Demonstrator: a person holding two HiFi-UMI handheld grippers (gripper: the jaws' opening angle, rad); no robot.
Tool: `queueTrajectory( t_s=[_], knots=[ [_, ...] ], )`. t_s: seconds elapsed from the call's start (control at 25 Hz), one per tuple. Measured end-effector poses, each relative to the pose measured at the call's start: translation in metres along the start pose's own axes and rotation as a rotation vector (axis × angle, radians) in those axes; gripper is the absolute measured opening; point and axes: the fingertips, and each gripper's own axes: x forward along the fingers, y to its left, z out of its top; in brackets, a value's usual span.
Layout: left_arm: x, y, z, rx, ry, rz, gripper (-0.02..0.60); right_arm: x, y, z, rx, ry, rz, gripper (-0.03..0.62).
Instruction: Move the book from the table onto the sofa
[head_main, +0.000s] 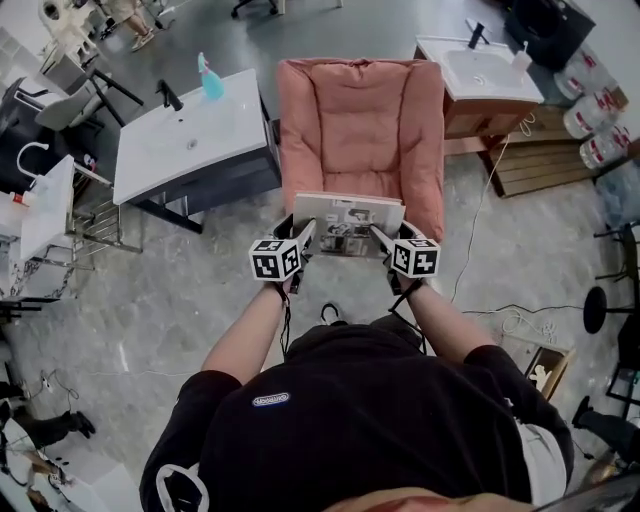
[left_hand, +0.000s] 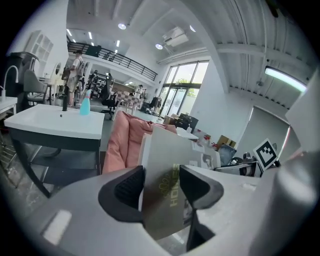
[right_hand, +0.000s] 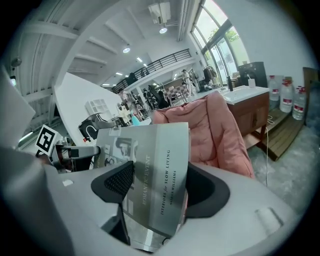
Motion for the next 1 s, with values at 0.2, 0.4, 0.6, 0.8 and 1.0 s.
queueTrajectory(
  t_s=[0.2,0.4,0.6,0.8,1.0],
  knots=[
    [0.031,0.007,0.004,0.027,0.049,-0.064,0.227,0.008,-0.015,-0.005,0.069,-0.006,-0.065,0.333],
    [0.069,0.008,0.001,0.042,0.098,-0.095,0.227,0.022,-0.044,-0.007,0.112,0.001,-0.096,0.331],
    [0.116,0.015,0.000,0.069,0.151,-0.110,0.227,0.050,-0.076,-0.017,0.187,0.020,-0.094,0.330],
    [0.167,0.024,-0.005,0.099,0.226,-0.119,0.227,0.083,-0.111,-0.027,0.262,0.050,-0.094,0.325],
    [0.216,0.027,-0.015,0.128,0.302,-0.156,0.227,0.106,-0.143,-0.048,0.332,0.094,-0.106,0.316]
  ],
)
